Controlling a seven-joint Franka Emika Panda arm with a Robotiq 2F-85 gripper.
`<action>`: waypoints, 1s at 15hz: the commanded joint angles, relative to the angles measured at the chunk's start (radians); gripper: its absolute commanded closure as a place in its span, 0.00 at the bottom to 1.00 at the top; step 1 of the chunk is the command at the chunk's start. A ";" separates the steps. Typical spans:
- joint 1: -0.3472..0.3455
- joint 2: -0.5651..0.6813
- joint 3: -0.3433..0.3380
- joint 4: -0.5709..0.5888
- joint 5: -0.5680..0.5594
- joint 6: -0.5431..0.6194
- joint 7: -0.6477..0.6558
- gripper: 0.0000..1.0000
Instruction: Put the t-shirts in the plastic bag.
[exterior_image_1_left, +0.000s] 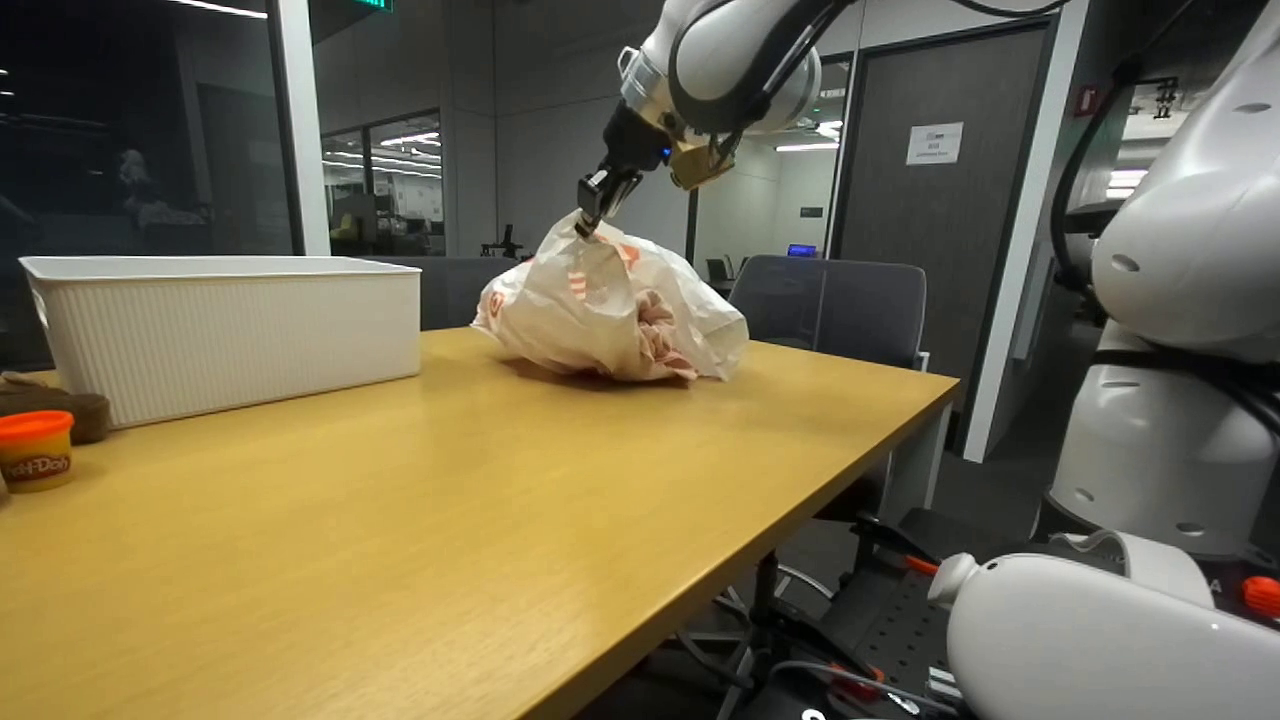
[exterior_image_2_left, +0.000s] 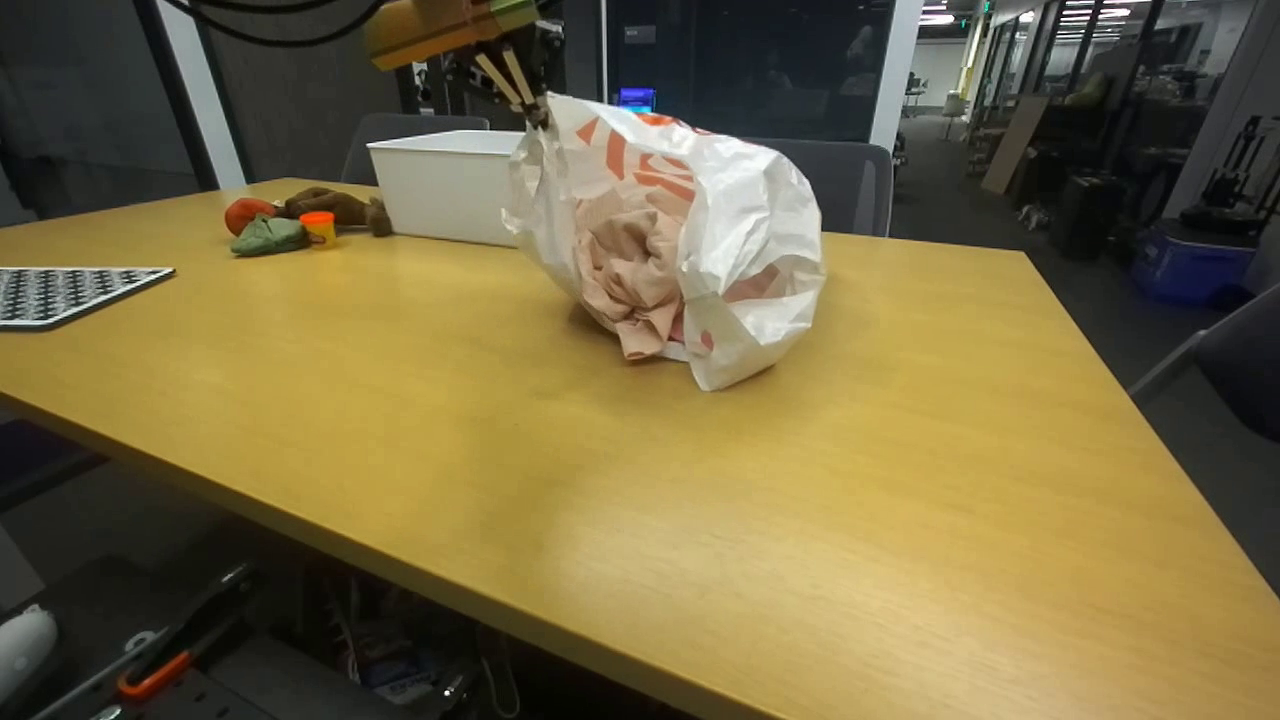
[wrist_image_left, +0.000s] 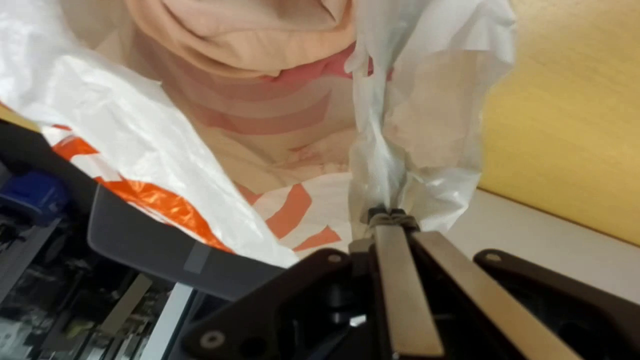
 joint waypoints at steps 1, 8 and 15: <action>-0.176 -0.130 0.144 -0.067 -0.151 0.106 0.202 1.00; -0.507 -0.348 0.399 -0.107 -0.192 0.240 0.427 1.00; -0.697 -0.590 0.578 -0.139 -0.050 0.303 0.508 1.00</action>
